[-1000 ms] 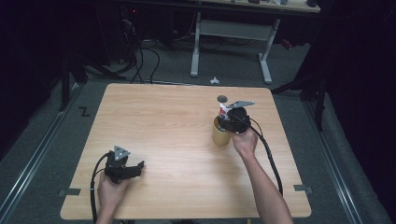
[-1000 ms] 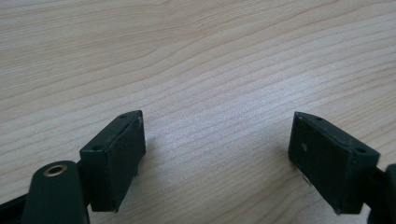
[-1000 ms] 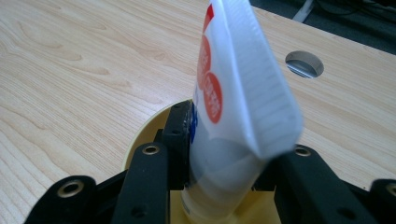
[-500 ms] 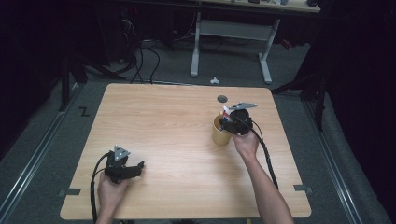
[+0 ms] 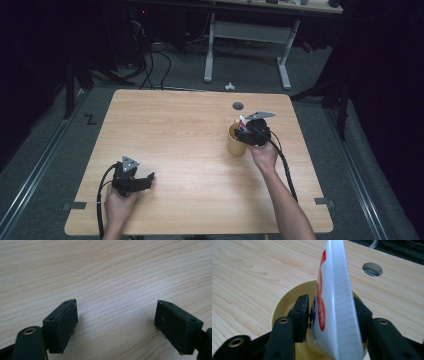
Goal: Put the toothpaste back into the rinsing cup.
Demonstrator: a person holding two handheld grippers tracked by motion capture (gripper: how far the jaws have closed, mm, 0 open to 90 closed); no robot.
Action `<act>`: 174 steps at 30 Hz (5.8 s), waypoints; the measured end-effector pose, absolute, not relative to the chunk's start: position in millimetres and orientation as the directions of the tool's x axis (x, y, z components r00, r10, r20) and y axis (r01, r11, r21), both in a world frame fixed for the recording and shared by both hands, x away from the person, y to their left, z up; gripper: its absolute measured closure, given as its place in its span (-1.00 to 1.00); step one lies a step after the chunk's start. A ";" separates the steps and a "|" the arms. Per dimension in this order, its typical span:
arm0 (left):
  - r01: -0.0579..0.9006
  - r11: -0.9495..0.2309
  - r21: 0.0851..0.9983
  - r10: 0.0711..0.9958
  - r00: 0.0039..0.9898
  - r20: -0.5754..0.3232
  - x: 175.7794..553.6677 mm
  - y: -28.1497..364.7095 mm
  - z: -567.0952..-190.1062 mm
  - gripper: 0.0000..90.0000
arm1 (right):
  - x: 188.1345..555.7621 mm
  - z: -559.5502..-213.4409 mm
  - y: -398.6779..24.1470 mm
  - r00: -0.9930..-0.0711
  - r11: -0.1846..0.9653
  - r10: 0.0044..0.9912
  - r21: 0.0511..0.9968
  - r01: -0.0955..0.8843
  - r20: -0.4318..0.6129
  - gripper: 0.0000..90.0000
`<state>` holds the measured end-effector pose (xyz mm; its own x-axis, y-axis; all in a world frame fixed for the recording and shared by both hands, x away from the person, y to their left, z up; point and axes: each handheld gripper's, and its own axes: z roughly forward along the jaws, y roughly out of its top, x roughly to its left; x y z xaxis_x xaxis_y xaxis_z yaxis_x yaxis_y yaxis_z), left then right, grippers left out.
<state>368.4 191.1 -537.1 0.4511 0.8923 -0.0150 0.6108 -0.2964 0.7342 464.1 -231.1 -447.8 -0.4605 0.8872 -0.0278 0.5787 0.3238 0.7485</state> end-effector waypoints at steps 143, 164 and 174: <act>0.611 -0.297 0.734 0.893 0.450 -0.014 368.4 190.9 -537.0 -0.57 | 340.1 -438.4 -338.4 -0.375 0.081 0.921 0.885 0.459 0.110 -0.02; 0.611 -0.297 0.734 0.893 0.450 -0.014 368.4 190.9 -537.0 -0.57 | 335.7 -462.6 -337.5 -0.351 0.088 0.931 0.867 0.490 0.104 0.01; 0.611 -0.297 0.734 0.893 0.450 -0.014 368.4 190.9 -537.0 -0.57 | 336.8 -473.8 -333.7 -0.342 0.099 0.935 0.851 0.516 0.098 0.03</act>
